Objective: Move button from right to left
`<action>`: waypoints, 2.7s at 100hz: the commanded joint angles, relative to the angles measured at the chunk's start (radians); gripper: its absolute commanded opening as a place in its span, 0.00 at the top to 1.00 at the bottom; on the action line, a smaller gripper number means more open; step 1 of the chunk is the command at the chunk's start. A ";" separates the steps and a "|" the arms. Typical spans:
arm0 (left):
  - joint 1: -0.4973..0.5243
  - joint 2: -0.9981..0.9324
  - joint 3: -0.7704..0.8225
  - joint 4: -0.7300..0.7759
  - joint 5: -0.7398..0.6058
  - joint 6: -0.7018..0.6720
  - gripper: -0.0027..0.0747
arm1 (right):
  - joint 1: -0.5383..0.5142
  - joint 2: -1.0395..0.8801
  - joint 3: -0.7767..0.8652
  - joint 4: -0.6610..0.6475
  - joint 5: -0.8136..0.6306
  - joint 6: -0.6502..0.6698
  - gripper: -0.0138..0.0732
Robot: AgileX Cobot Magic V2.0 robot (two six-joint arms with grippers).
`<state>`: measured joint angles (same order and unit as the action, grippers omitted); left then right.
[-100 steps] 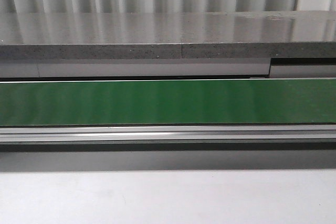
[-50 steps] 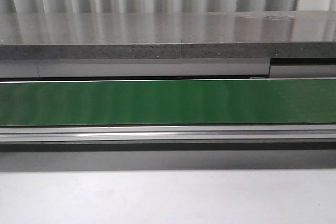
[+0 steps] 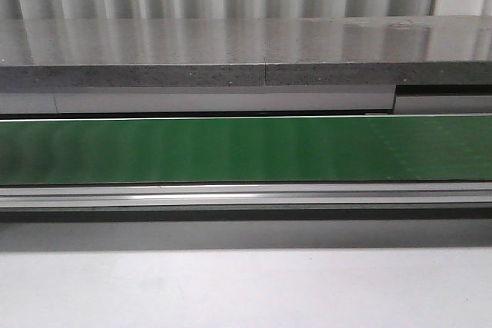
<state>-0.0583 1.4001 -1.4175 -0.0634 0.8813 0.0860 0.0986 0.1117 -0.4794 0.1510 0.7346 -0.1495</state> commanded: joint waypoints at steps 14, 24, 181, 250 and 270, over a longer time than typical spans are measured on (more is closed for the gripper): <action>-0.009 -0.166 0.126 -0.064 -0.148 -0.002 0.99 | -0.001 0.011 -0.024 0.008 -0.071 -0.009 0.92; -0.009 -0.226 0.204 -0.087 -0.186 -0.002 0.99 | -0.001 0.011 -0.024 0.008 -0.071 -0.009 0.92; -0.007 -1.126 1.204 0.107 -0.840 -0.179 0.99 | -0.001 0.011 -0.024 0.008 -0.071 -0.009 0.92; 0.009 -1.439 1.441 0.095 -0.784 -0.144 0.99 | -0.001 0.009 -0.024 0.008 -0.069 -0.009 0.92; 0.009 -1.439 1.441 0.095 -0.786 -0.144 0.99 | -0.001 0.009 -0.024 0.008 -0.069 -0.009 0.92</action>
<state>-0.0471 -0.0042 -0.0016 0.0350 0.1726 -0.0624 0.0986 0.1102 -0.4794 0.1510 0.7346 -0.1495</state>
